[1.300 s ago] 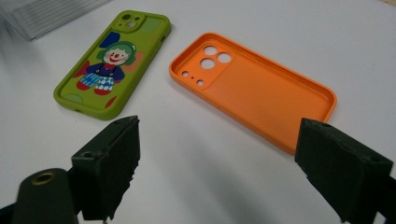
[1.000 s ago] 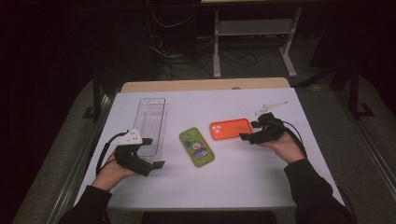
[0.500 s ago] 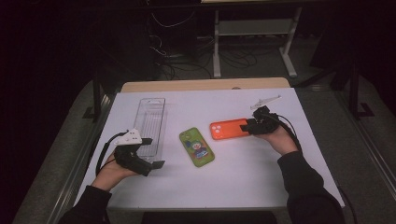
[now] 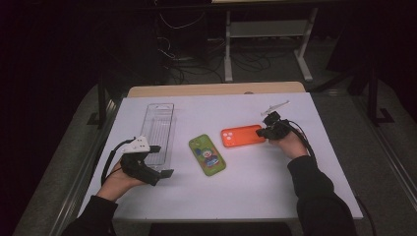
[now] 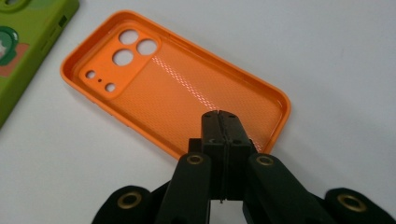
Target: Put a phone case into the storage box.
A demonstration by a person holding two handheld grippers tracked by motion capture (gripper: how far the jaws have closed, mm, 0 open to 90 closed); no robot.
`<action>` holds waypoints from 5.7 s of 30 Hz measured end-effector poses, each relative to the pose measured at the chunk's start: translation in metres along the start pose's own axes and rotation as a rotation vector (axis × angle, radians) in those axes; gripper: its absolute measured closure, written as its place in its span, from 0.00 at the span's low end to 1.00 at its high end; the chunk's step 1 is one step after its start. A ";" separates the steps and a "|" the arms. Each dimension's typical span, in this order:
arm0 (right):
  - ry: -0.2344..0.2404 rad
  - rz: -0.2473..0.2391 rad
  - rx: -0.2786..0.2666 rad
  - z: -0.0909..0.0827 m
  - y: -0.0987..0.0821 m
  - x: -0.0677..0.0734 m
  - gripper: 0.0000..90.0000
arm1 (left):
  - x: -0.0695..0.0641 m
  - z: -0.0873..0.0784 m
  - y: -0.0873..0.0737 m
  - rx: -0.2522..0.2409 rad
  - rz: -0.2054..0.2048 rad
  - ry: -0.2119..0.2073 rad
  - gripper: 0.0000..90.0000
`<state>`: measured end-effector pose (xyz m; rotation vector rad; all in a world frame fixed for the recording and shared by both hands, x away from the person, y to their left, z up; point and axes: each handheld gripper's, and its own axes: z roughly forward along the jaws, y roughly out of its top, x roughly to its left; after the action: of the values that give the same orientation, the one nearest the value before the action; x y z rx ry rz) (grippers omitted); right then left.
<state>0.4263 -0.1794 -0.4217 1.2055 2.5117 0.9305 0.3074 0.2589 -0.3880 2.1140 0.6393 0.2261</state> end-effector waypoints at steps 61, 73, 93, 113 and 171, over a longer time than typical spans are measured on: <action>0.079 -0.005 -0.122 -0.069 -0.070 0.057 0.12 | -0.004 0.003 0.001 -0.001 -0.007 -0.017 0.00; 0.059 -0.049 -0.108 -0.059 -0.097 0.083 0.00 | -0.004 0.003 0.000 0.001 -0.007 -0.017 0.00; 0.099 -0.014 -0.047 -0.067 -0.078 0.078 0.00 | -0.004 0.002 0.000 -0.006 -0.003 -0.014 0.00; 0.044 0.006 -0.092 -0.070 -0.040 0.051 0.00 | -0.004 0.001 0.000 0.008 0.001 -0.017 0.00; 0.008 -0.052 0.142 0.011 -0.004 0.032 0.00 | -0.003 0.003 -0.001 0.018 0.009 -0.026 0.00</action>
<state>0.4081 -0.1517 -0.4303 1.1717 2.6407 0.7572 0.3051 0.2557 -0.3902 2.1338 0.6185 0.1982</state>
